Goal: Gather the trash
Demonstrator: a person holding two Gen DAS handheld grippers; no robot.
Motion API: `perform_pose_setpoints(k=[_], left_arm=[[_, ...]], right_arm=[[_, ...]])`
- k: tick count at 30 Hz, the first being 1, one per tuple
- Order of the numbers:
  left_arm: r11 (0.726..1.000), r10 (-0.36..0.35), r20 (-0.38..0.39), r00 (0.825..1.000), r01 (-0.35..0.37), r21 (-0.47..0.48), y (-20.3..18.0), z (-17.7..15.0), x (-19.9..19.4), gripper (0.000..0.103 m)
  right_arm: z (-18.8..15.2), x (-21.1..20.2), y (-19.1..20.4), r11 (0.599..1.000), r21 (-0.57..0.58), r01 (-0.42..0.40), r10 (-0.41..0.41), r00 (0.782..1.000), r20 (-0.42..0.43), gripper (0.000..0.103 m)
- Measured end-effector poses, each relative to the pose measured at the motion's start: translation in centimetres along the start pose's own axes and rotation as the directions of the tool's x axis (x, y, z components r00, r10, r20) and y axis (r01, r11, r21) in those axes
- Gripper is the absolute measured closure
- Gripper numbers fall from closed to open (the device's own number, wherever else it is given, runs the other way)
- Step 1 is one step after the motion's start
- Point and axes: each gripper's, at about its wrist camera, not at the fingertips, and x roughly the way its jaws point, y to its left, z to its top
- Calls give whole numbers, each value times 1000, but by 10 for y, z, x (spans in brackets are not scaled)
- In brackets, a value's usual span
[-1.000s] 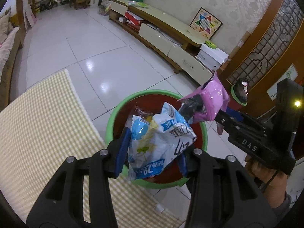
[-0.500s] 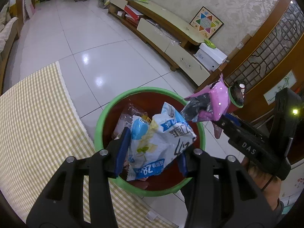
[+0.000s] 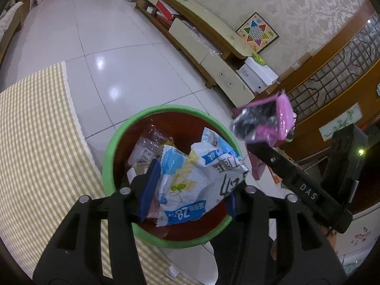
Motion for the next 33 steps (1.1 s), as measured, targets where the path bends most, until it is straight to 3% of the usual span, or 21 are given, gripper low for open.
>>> perform_pose_setpoints(k=[4, 6, 9, 14, 23, 27, 33], left_arm=[[1000, -1, -8, 1000, 1, -9, -2, 0, 1, 40], [1000, -1, -7, 1000, 1, -14, -2, 0, 0, 26], [1000, -9, 3, 1000, 9, -21, -2, -1, -6, 14], [1000, 1, 27, 1000, -1, -28, 0, -7, -22, 6], [997, 71, 103, 992, -69, -25, 11, -23, -77, 5], [987, 155, 161, 975, -159, 11, 15, -40, -114, 5], [959, 279, 268, 922, -283, -24, 33, -71, -178, 5]], right_arm=[[-2, -1, 4, 1000, -7, -3, 3, 1000, -8, 45], [-2, -5, 7, 1000, -18, 7, -7, 1000, 2, 33], [-2, -7, 12, 999, -43, 31, -31, 999, 11, 22], [-3, -13, 18, 998, -62, 33, -32, 999, 20, 19], [-17, -38, 58, 984, -170, 60, -51, 997, 55, 10], [-26, -51, 89, 972, -223, 73, -58, 996, 70, 7], [-52, -66, 144, 947, -316, 58, -39, 997, 67, 7]])
